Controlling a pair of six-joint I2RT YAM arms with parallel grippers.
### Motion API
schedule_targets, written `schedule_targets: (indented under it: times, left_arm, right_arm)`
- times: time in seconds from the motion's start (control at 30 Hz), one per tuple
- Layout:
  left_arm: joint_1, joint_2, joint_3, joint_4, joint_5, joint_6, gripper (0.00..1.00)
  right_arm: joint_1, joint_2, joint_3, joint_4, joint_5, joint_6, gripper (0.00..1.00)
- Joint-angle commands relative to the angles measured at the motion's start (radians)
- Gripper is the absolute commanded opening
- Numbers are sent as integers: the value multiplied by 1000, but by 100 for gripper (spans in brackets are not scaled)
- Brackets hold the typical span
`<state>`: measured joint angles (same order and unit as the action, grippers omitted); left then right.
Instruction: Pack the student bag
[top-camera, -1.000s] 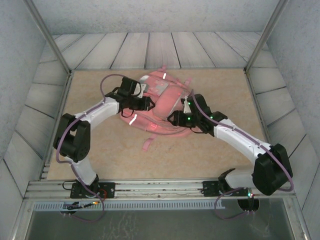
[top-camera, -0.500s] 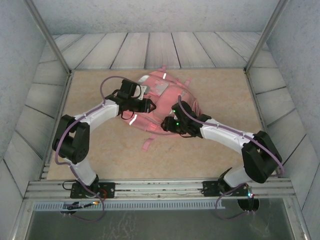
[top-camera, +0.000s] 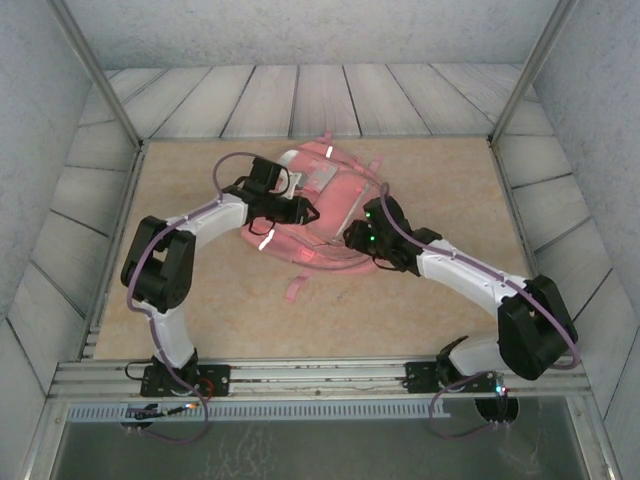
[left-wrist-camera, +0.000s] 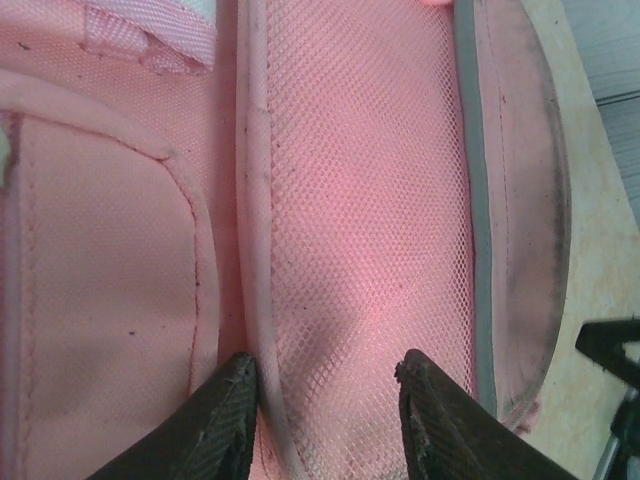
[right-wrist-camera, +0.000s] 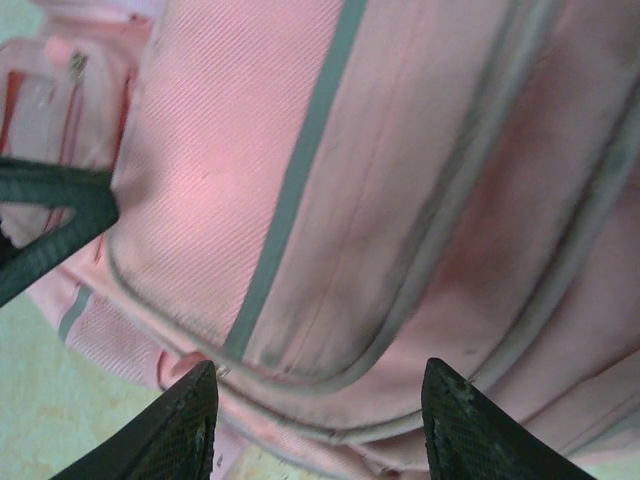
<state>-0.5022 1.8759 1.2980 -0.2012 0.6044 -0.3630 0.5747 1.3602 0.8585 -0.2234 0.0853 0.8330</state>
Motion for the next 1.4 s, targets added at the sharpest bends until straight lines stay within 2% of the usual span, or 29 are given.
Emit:
schedule_targets:
  times: [0.0,0.1,0.27,0.43,0.63,0.97,1.1,1.17,1.23,1.37]
  left_arm:
    - [-1,24,20,-28,8,8,38]
    - [-2,23,11,-27,8,5,31]
    - [-2,23,-17,-7,22,-16,18]
    - [-2,-1,-83,36,37,-41,11]
    - [-12,-45,-166,70,24,-64,7]
    - [-61,-182,-304,139,-20,-154,5]
    - [-78,-230,-363,196,-37,-210,5]
    - [-88,-243,-380,218,-42,-232,5]
    - [-98,-247,-384,235,-53,-248,5]
    - [-116,-230,-386,291,-61,-285,5]
  right_arm:
    - [-50,37,-11,25,-73,-22,54]
    - [-78,83,-5,52,-102,-43,50]
    - [-98,166,27,88,-158,-77,34]
    - [-99,219,51,120,-203,-115,17]
    - [-99,274,112,115,-228,-222,7]
    - [-108,329,246,52,-213,-375,6]
    - [-115,341,275,25,-216,-398,9]
    - [-115,340,283,7,-218,-411,13]
    - [-115,337,287,-16,-220,-416,22]
    - [-115,305,298,-93,-247,-408,33]
